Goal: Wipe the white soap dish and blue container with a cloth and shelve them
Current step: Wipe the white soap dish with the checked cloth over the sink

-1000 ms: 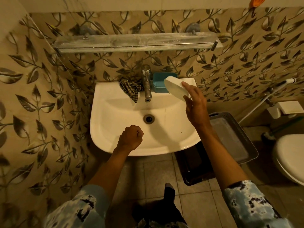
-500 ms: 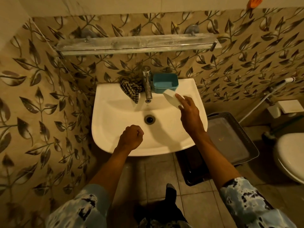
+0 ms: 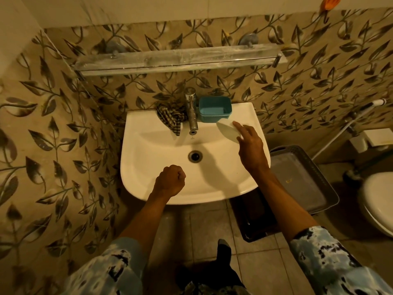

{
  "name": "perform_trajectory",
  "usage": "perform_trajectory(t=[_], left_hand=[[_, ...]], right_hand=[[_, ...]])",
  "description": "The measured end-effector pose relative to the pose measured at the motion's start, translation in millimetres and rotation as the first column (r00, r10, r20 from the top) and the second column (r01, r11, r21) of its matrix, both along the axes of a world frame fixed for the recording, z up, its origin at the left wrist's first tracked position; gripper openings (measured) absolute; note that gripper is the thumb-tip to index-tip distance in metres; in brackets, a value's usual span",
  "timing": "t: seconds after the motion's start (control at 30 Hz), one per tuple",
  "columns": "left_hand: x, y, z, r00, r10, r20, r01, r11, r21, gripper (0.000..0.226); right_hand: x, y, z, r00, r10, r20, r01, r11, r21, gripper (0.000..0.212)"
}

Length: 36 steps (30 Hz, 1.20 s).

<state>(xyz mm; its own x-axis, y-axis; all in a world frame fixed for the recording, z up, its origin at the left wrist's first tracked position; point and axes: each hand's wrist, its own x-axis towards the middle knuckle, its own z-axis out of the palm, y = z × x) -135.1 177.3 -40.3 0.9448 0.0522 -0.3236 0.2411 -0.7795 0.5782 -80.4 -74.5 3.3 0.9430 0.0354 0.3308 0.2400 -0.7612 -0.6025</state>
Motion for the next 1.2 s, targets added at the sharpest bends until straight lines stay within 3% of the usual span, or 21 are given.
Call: perform_trajectory(t=[0.1,0.2,0.3,0.37,0.43,0.6,0.73,0.83,0.97,1.0,1.03,1.07,1.1,1.13,1.17,1.2], left_hand=[[8,-6,4,1.000,0.006,0.012,-0.005,1.000,-0.024,0.019],[22,-19,13,0.994,0.035,0.101,-0.024,0.994,-0.105,0.025],[41,-36,33,0.990,0.117,0.082,-0.091,0.958,-0.270,0.041],[54,-47,45,0.991,0.129,0.040,-0.109,0.938,-0.329,0.045],[64,-56,51,0.994,0.106,0.024,-0.091,0.933,-0.349,0.044],[76,-71,31,0.995,0.093,-0.040,-0.101,0.914,-0.393,0.057],[86,-78,23,0.995,0.081,-0.051,-0.095,0.894,-0.437,0.077],[93,-68,22,0.986,0.142,0.083,-0.107,0.936,-0.335,0.073],[114,-23,11,0.855,0.368,0.366,-0.330,0.930,-0.164,0.054],[124,-9,5,0.833,0.413,0.369,-0.393,0.910,-0.130,0.057],[135,4,0,0.815,0.456,0.357,-0.453,0.886,-0.096,0.061],[145,14,-4,0.796,0.491,0.353,-0.504,0.861,-0.061,0.065],[155,23,-8,0.782,0.516,0.349,-0.539,0.841,-0.034,0.068],[165,28,-10,0.782,0.514,0.353,-0.545,0.839,-0.014,0.067],[174,29,-7,0.791,0.494,0.361,-0.532,0.847,0.008,0.059],[183,28,-4,0.803,0.458,0.381,-0.508,0.861,0.037,0.048]], right_hand=[[5,-3,2,1.000,-0.008,-0.006,0.008,0.999,0.047,0.055],[12,-11,-4,1.000,-0.003,0.006,0.001,0.951,0.309,0.044],[12,-11,-5,0.941,0.141,-0.306,0.117,0.716,0.689,0.045],[7,-7,-8,0.856,0.247,-0.454,0.245,0.579,0.777,0.051],[2,-4,-13,0.803,0.312,-0.508,0.322,0.490,0.810,0.050],[-1,7,-21,0.688,0.493,-0.533,0.440,0.301,0.846,0.021],[12,4,-39,0.567,0.656,-0.499,0.605,0.080,0.792,0.048],[20,-2,-55,0.518,0.730,-0.446,0.665,-0.015,0.747,0.060],[35,-9,-65,0.576,0.691,-0.437,0.685,-0.115,0.720,0.069],[40,-10,-65,0.577,0.670,-0.468,0.690,-0.093,0.718,0.065],[45,-9,-66,0.587,0.617,-0.524,0.670,-0.007,0.743,0.057],[46,-7,-67,0.629,0.488,-0.605,0.612,0.169,0.773,0.049],[46,-5,-70,0.713,0.300,-0.634,0.506,0.406,0.761,0.043],[46,-4,-74,0.810,0.096,-0.579,0.380,0.667,0.641,0.042],[44,-2,-79,0.879,0.001,-0.476,0.247,0.855,0.457,0.045],[44,0,-82,0.895,0.002,-0.446,0.139,0.949,0.284,0.049]])
